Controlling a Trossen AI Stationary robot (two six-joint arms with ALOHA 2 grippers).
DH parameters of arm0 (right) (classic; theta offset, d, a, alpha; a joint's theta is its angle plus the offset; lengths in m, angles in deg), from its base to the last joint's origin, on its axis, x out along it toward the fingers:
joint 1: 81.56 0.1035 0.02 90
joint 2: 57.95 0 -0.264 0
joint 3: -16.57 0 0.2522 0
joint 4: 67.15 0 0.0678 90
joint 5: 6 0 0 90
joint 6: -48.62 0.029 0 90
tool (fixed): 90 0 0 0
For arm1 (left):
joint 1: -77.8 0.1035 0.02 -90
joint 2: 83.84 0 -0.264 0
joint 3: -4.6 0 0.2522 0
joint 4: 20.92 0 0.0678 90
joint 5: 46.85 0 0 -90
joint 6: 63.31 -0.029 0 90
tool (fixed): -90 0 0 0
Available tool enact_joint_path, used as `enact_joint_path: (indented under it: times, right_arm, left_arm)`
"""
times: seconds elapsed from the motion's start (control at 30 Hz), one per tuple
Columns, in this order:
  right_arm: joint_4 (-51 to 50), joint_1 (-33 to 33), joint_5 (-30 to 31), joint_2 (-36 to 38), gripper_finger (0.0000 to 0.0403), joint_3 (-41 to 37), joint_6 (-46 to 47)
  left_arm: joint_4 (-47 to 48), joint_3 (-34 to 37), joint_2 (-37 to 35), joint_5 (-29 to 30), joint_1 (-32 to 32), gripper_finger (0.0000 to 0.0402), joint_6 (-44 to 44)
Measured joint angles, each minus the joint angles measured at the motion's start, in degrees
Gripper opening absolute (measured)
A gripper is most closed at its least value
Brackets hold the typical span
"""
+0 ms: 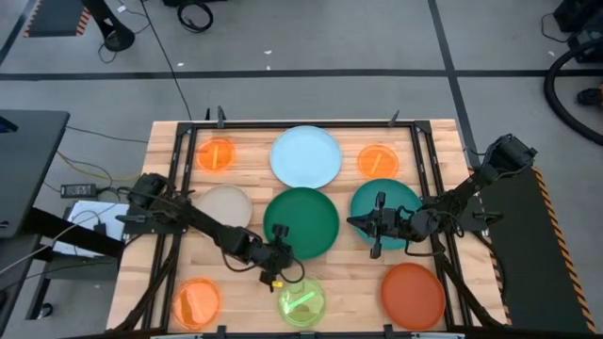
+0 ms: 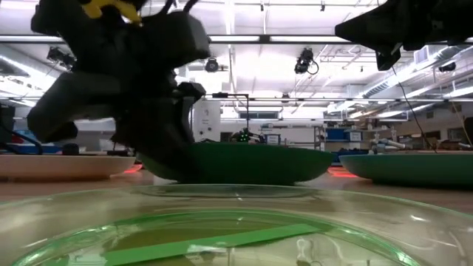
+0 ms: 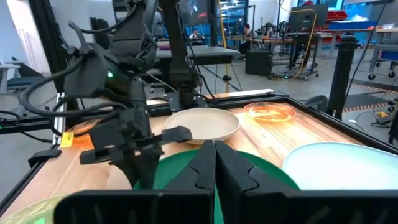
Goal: Stack plastic plates
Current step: Stack the dark green plate on top of the light blue plate
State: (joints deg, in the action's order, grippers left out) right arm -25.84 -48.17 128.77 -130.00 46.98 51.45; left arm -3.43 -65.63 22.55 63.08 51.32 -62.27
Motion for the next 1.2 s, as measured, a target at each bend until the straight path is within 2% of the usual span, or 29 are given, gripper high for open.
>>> enact_joint_path:
  times: [0.13, 0.23, 0.4, 0.57, 0.73, 0.93, 1.0, 1.1, 1.2]
  right_arm:
    - [-0.15, 0.00, 0.01, 0.00, 0.0010, -0.01, -0.02]
    - [-0.35, 0.00, 0.00, 0.00, 0.0010, -0.02, -0.02]
    - [-1.11, 0.00, 0.02, 0.02, 0.0010, -0.02, 0.09]
    - [-1.19, 0.00, 0.02, 0.02, 0.0010, -0.02, 0.07]
    - [-0.81, -0.02, 0.02, 0.02, 0.0010, -0.02, -0.06]
    - [-0.72, -0.33, 0.13, 0.02, 0.0010, -0.02, -2.01]
    - [-0.70, -0.59, 0.15, 0.02, 0.0010, -0.02, -2.86]
    - [-0.70, -1.08, 0.17, 0.02, 0.0010, -0.02, -2.95]
    - [-0.79, -1.27, 0.17, 0.02, 0.0010, -0.02, -2.90]
  left_arm:
    - [4.32, -4.16, -0.29, 3.44, -2.32, 0.0016, -2.68]
    - [13.10, -8.55, -0.90, 6.03, -3.94, 0.0016, -3.75]
    - [21.57, -14.87, -1.37, 10.55, -4.57, 0.0016, -5.12]
    - [23.46, -16.00, -2.94, 13.50, -2.58, 0.0016, -8.90]
    - [22.00, -13.36, -4.14, 14.09, 5.49, 0.0016, -11.18]
    - [12.95, -8.90, -4.12, 11.24, 17.35, 0.0016, -15.05]
    - [7.16, -7.63, -4.06, 10.88, 21.00, 0.0016, -16.35]
    - [0.29, -6.86, -3.47, 10.22, 25.26, 0.0016, -18.94]
    - [-2.08, -6.70, -1.04, 7.90, 28.06, 0.0016, -21.03]
